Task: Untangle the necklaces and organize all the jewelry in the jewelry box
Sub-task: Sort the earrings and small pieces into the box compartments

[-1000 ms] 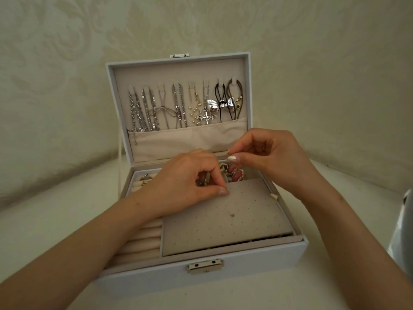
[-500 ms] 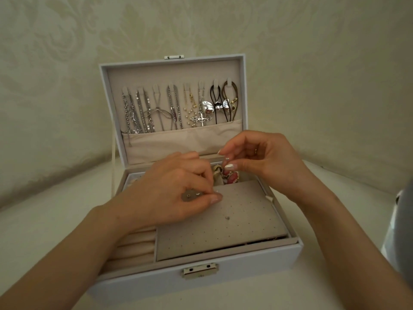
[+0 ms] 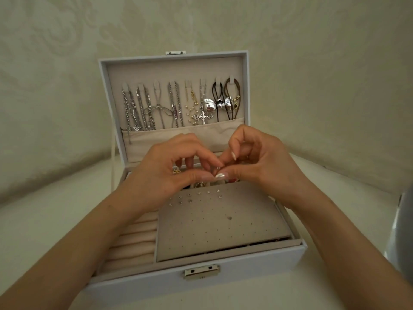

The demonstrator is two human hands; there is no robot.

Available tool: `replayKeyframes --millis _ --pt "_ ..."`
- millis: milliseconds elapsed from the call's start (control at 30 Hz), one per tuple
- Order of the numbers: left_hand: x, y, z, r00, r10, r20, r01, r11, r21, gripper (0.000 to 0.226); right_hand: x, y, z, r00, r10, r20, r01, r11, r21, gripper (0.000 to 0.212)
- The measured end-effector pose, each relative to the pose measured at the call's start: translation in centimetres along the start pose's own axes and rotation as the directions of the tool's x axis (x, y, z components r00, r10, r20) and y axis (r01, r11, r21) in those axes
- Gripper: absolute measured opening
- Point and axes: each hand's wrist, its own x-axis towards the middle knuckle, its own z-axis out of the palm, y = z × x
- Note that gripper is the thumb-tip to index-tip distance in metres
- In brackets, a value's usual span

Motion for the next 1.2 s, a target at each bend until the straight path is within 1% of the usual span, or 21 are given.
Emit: replayKeyframes --millis 100,267,367,467,533,600,900,1100,1200 --pt "0.0 0.0 0.1 1.0 0.009 0.001 -0.009 1.0 0.0 0.016 0.0 0.0 -0.1 1.0 0.002 0.01 -0.002 1.0 0.007 0.038" --pt "-0.1 0.0 -0.1 1.0 -0.004 -0.023 0.005 1.0 0.024 0.015 -0.1 0.1 -0.3 0.998 0.006 0.058 -0.001 0.997 -0.082 0.033" --pt "-0.3 0.2 -0.4 0.997 0.002 -0.076 0.005 0.996 0.094 0.015 -0.4 -0.6 -1.1 0.979 0.09 0.184 -0.053 0.98 -0.192 0.022" --pt "-0.5 0.4 -0.7 0.994 0.003 -0.111 0.013 0.99 0.144 0.017 -0.7 -0.8 -1.2 0.919 0.145 0.367 -0.055 0.968 -0.245 0.014" --pt "-0.6 0.5 -0.7 0.993 0.011 -0.116 0.006 0.989 0.146 0.015 -0.7 -0.5 -1.0 0.896 0.17 0.41 -0.04 0.951 -0.307 0.015" --pt "-0.7 0.7 -0.7 0.993 0.02 -0.114 -0.004 0.99 0.143 0.013 -0.6 -0.4 -0.9 0.89 0.18 0.419 -0.029 0.94 -0.34 0.016" --pt "-0.8 0.9 -0.7 0.992 0.039 -0.116 -0.022 0.989 0.145 0.009 -0.6 -0.2 -0.9 0.874 0.172 0.455 0.007 0.931 -0.365 0.013" --pt "-0.9 1.2 -0.7 0.989 0.054 -0.134 -0.036 0.991 0.13 0.019 -0.4 0.1 -0.9 0.888 0.15 0.434 0.026 0.927 -0.375 0.011" --pt "-0.9 1.2 -0.7 0.99 0.057 -0.126 -0.039 0.989 0.145 0.02 -0.4 0.2 -1.0 0.891 0.142 0.43 0.027 0.931 -0.364 0.01"
